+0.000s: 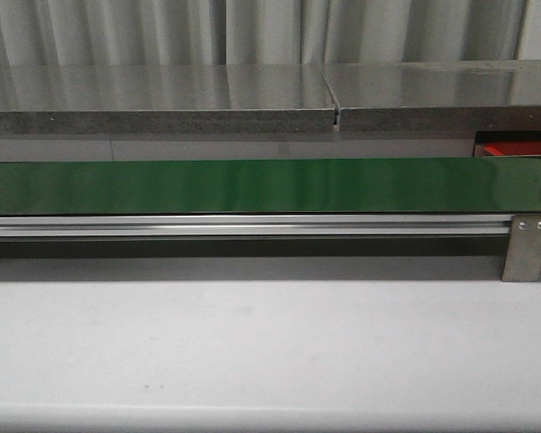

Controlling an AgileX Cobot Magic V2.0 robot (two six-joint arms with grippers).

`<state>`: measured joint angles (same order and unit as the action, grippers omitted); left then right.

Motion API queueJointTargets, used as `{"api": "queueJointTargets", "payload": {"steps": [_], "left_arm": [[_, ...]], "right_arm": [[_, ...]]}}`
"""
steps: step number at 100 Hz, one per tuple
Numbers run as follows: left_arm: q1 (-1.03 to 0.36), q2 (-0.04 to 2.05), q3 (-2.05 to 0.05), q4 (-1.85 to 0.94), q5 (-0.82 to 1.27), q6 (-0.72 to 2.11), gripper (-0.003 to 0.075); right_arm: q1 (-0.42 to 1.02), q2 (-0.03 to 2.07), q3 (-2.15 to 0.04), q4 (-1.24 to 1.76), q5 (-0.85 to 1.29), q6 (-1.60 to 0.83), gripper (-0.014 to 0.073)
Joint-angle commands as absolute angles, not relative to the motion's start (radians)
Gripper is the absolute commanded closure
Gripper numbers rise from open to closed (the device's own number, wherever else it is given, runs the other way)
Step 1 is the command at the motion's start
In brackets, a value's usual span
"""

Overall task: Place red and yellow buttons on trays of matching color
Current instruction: 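Carry the yellow button into the yellow tray and open the right gripper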

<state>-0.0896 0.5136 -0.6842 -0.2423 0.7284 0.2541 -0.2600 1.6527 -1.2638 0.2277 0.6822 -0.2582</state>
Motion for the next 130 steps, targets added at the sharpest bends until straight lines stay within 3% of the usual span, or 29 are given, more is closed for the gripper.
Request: {"api": "queueJointTargets", "payload": {"steps": [1, 69, 76, 86, 96, 130], "left_arm": [[-0.099, 0.515, -0.710, -0.262, 0.663, 0.243, 0.0741], [-0.099, 0.515, -0.710, -0.262, 0.663, 0.243, 0.0741], [-0.099, 0.515, -0.710, -0.262, 0.663, 0.243, 0.0741], [-0.099, 0.515, -0.710, -0.262, 0.663, 0.243, 0.0741], [-0.099, 0.515, -0.710, -0.262, 0.663, 0.243, 0.0741], [-0.099, 0.515, -0.710, -0.262, 0.663, 0.243, 0.0741]], "right_arm": [[-0.278, 1.617, -1.254, 0.253, 0.565, -0.258, 0.0403], [-0.282, 1.802, -1.227, 0.282, 0.425, -0.257, 0.0391], [-0.282, 1.806, -1.227, 0.283, 0.430, -0.257, 0.0333], [-0.282, 1.803, -1.227, 0.283, 0.429, -0.257, 0.0144], [-0.282, 1.793, -1.227, 0.283, 0.426, -0.258, 0.0035], [-0.276, 1.648, -1.227, 0.281, 0.404, -0.304, 0.0037]]}}
